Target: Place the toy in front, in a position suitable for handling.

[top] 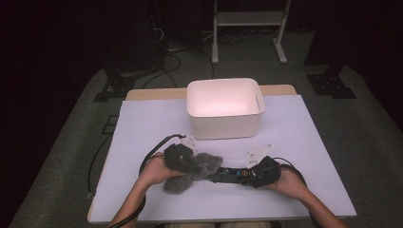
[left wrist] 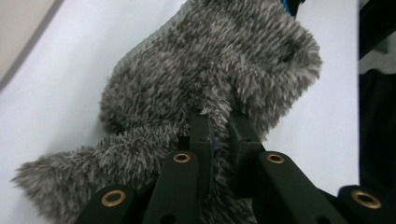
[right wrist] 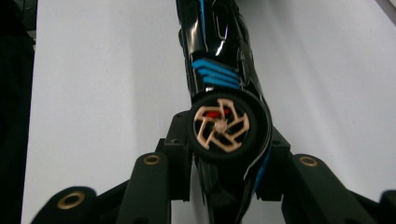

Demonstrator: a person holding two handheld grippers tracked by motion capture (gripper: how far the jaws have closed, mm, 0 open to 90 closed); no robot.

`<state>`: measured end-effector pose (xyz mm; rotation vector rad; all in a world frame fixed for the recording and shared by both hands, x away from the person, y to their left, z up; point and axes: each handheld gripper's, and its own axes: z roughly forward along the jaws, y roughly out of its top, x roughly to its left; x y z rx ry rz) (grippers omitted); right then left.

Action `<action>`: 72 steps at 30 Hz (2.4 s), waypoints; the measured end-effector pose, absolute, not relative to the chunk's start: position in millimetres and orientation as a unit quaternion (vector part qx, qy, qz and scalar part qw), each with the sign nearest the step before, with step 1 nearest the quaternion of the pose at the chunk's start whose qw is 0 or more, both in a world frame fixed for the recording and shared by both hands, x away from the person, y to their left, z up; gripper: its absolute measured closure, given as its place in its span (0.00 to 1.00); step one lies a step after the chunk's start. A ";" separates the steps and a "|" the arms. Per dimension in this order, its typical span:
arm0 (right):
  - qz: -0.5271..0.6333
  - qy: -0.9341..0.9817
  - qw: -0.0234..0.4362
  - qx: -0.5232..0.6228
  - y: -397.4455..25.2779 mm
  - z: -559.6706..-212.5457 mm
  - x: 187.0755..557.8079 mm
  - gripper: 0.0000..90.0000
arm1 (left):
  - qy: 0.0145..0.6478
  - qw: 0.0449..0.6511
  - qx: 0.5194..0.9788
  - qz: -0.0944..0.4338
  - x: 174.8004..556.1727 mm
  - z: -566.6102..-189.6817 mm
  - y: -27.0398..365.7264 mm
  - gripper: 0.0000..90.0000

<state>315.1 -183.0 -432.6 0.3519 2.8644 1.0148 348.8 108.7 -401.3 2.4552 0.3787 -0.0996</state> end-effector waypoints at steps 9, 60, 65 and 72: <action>0.317 0.941 0.046 0.107 -169.2 -429.3 319.5 0.66 | 0.132 0.337 0.931 -0.048 346.9 -397.1 99.0 0.92; 0.253 0.964 0.029 0.082 -120.9 -422.8 331.5 0.60 | 0.141 0.344 0.926 -0.060 346.2 -404.8 103.5 0.91; 0.255 0.963 0.040 0.075 -121.6 -423.0 328.2 0.60 | 0.141 0.351 0.924 -0.055 341.3 -403.6 105.1 0.91; 0.310 0.947 0.038 0.081 -117.3 -415.9 327.3 0.62 | 0.144 0.370 0.918 -0.025 337.4 -375.5 118.4 0.92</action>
